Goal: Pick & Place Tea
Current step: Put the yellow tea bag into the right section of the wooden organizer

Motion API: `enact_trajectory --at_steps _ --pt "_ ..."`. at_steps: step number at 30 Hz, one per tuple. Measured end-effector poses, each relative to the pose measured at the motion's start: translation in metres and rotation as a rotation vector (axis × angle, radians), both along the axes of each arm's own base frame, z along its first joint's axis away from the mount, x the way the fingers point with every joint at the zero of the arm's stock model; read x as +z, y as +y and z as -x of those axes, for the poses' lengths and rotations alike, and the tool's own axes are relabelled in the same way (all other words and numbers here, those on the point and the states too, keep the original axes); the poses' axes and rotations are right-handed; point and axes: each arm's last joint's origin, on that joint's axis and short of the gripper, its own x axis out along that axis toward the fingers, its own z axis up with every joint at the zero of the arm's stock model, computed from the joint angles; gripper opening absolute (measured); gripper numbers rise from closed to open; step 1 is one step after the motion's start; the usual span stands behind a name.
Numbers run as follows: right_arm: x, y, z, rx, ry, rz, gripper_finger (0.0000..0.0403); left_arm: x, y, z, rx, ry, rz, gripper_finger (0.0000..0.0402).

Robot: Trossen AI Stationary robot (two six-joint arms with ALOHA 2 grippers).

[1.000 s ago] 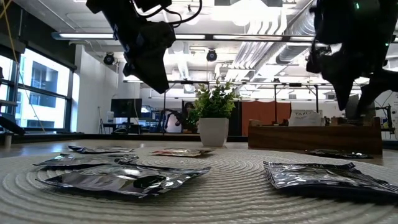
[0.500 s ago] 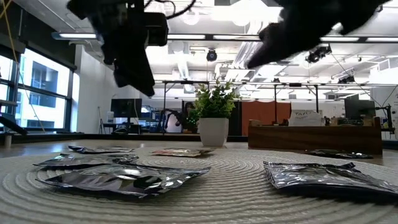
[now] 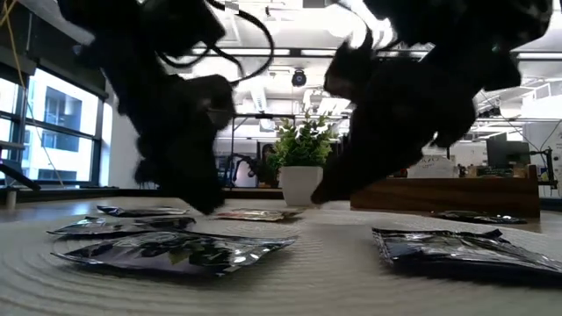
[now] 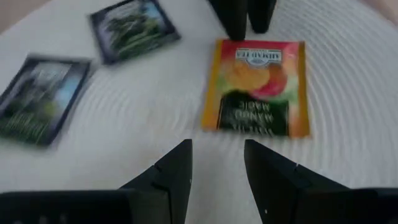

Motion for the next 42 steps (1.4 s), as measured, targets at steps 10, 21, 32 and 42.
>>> enact_trajectory --at_steps 10,21,32,42 --pt "-0.004 -0.023 -0.008 -0.328 0.073 -0.31 0.0142 -0.01 -0.003 -0.01 0.005 -0.047 0.03 0.0129" --pt "-0.003 -0.033 -0.01 -0.365 0.054 -0.267 0.0142 -0.01 -0.005 -0.012 -0.044 -0.065 0.035 0.0129" --pt "-0.002 -0.03 -0.011 -0.248 0.061 -0.277 0.0066 -0.01 -0.005 -0.012 -0.058 -0.065 0.027 0.0129" --pt "0.031 -0.031 0.0 -0.133 0.06 -0.202 0.0007 -0.011 -0.004 -0.01 -0.054 -0.033 0.015 0.0129"
